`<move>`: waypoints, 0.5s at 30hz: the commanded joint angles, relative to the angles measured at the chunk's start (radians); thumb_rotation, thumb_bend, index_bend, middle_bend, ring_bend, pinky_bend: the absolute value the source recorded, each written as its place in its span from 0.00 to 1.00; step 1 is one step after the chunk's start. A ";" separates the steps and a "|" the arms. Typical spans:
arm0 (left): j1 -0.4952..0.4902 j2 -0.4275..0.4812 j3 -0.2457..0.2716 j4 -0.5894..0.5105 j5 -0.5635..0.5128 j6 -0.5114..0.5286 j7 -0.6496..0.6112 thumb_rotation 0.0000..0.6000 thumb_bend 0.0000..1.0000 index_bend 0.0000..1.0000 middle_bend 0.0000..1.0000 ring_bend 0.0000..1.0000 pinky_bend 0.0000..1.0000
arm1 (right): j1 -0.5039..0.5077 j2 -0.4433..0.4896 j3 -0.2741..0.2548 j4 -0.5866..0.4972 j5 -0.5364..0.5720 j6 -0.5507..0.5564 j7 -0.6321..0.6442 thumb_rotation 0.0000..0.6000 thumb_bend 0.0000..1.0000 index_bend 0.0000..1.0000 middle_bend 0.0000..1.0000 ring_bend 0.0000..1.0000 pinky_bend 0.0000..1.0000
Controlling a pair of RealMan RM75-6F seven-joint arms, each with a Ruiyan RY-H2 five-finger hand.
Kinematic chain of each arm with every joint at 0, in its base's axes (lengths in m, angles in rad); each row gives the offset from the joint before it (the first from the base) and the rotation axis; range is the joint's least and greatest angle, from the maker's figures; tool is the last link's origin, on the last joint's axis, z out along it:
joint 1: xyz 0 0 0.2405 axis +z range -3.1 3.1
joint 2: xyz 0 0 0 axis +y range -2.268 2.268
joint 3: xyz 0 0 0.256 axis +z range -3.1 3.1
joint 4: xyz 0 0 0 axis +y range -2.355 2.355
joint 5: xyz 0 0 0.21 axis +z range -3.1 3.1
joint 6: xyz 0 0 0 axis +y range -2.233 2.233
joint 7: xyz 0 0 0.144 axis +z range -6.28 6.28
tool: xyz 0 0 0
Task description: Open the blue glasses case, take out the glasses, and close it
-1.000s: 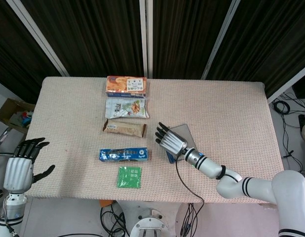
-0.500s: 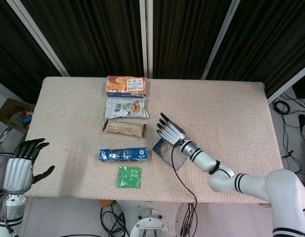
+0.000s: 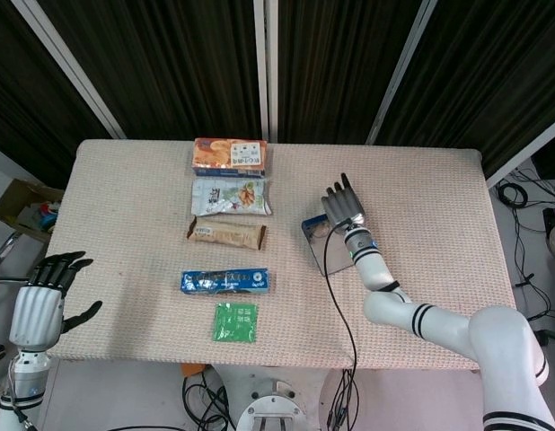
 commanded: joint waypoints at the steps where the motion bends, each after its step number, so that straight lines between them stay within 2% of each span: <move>1: 0.001 0.001 0.001 -0.001 -0.001 0.000 0.000 1.00 0.02 0.28 0.23 0.20 0.21 | 0.059 -0.044 0.056 0.046 0.137 0.054 -0.092 1.00 0.39 0.42 0.28 0.15 0.00; 3: 0.003 0.001 0.002 -0.001 -0.002 0.000 -0.001 1.00 0.02 0.28 0.23 0.20 0.21 | 0.068 -0.044 0.071 0.039 0.169 0.052 -0.091 1.00 0.38 0.36 0.27 0.15 0.00; 6: 0.006 0.000 0.004 0.003 -0.004 0.002 -0.005 1.00 0.02 0.28 0.23 0.20 0.21 | 0.070 -0.037 0.061 0.025 0.185 0.050 -0.093 1.00 0.38 0.29 0.26 0.15 0.00; 15: 0.011 -0.009 0.006 0.014 -0.004 0.005 -0.016 1.00 0.02 0.28 0.23 0.20 0.21 | 0.060 -0.028 0.038 0.044 0.201 0.026 -0.045 1.00 0.38 0.28 0.26 0.15 0.00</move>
